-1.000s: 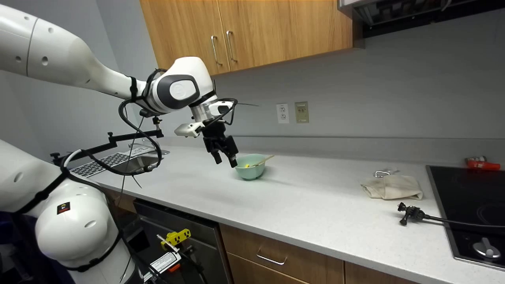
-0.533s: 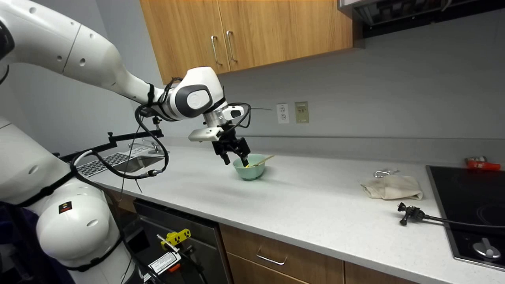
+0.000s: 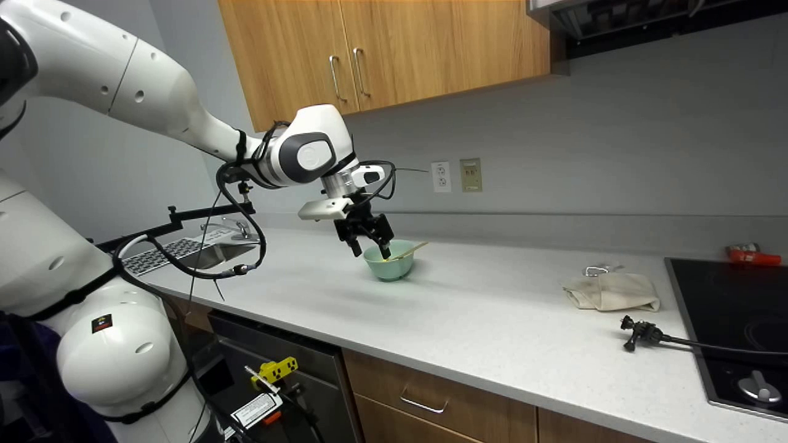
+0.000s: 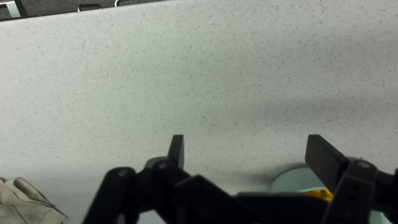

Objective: Use the wooden spoon to mix in the bowl

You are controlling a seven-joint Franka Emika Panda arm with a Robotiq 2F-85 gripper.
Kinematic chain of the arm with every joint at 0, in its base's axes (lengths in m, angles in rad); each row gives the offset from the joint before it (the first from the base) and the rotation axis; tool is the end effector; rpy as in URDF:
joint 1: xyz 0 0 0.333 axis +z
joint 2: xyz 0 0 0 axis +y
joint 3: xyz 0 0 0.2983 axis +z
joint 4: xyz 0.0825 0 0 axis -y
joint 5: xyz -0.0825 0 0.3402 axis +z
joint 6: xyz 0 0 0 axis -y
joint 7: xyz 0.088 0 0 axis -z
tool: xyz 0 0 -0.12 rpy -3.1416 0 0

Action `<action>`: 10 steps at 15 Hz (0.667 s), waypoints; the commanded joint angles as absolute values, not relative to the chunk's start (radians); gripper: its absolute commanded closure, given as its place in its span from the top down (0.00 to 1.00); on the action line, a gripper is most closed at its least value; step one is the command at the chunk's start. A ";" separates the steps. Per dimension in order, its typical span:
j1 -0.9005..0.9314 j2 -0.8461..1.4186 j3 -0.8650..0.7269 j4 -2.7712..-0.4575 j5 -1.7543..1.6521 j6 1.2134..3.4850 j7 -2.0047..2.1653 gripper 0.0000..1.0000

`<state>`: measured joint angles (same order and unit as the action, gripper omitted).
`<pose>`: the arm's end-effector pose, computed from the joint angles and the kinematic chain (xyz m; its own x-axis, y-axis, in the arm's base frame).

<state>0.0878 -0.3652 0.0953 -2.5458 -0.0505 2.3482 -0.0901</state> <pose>0.3970 0.0724 0.4097 0.9409 0.3007 0.1559 0.2897 -0.9529 0.0896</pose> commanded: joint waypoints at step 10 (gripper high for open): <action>0.093 -0.237 0.079 -2.448 -0.224 2.564 -0.304 1.00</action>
<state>0.0858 -0.2356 0.0856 -2.4493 -0.2217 2.5678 -0.3066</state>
